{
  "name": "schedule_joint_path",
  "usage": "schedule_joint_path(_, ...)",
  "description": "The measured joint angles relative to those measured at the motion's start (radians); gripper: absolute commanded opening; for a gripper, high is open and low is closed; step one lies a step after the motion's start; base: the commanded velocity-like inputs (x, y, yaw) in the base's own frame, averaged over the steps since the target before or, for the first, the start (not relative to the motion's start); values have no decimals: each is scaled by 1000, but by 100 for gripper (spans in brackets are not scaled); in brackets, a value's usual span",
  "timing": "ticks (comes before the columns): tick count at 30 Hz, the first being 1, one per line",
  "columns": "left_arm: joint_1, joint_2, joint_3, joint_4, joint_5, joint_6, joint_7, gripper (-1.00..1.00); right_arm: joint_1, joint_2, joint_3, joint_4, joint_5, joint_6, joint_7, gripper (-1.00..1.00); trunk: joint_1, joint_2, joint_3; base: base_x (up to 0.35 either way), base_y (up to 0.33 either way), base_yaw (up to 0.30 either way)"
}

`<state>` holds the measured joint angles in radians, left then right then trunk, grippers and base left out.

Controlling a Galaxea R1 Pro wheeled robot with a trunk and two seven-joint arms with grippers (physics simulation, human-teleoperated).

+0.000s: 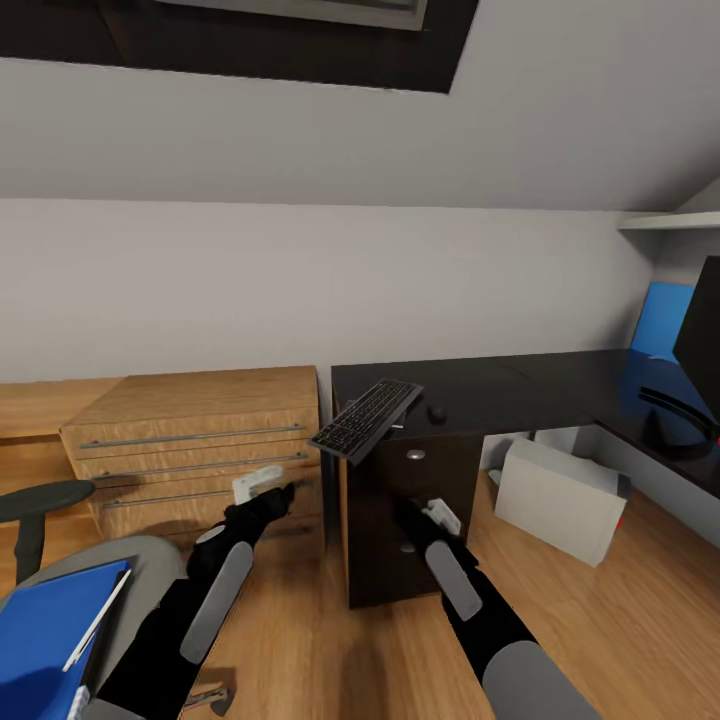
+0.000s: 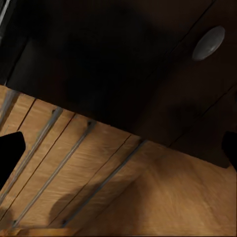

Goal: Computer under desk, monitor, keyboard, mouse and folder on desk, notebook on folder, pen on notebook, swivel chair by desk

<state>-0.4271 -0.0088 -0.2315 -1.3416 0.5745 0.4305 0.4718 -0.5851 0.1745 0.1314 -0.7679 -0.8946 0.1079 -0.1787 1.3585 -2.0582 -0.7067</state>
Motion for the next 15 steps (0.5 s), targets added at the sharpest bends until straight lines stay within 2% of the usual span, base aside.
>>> schedule_joint_path(1,0,6,0,-2,1,0,0,100,-5,0,0,0,-20,0,0,100,0,0,0,0,0,0)
schedule_joint_path(2,0,16,1,-11,0,-1,-1,100,-17,0,0,0,-61,1,-1,100,0,0,0,0,0,0)
schedule_joint_path(4,24,27,1,-91,0,3,-2,100,-32,0,12,-1,-130,1,6,100,0,0,0,0,0,0)
schedule_joint_path(5,40,30,1,-124,0,4,-2,100,-35,0,33,-1,-149,1,10,100,0,0,0,0,0,0)
schedule_joint_path(6,47,31,0,-137,0,4,-2,100,-37,0,50,-1,-156,1,11,100,0,0,0,0,0,0)
schedule_joint_path(9,64,32,-14,-170,-1,5,-2,100,-39,0,160,-7,-175,-2,15,100,0,0,0,0,0,0)
schedule_joint_path(11,69,32,-28,-179,-1,5,-1,100,-40,0,203,-10,-178,-6,17,100,0,0,0,0,0,27)
schedule_joint_path(13,75,34,-39,-194,-1,5,-1,100,-40,0,230,-11,-180,-10,18,100,0,0,0,0,0,113)
schedule_joint_path(15,92,34,-42,-220,-2,5,0,100,-40,0,239,-12,-181,-12,18,100,0,0,0,0,0,181)
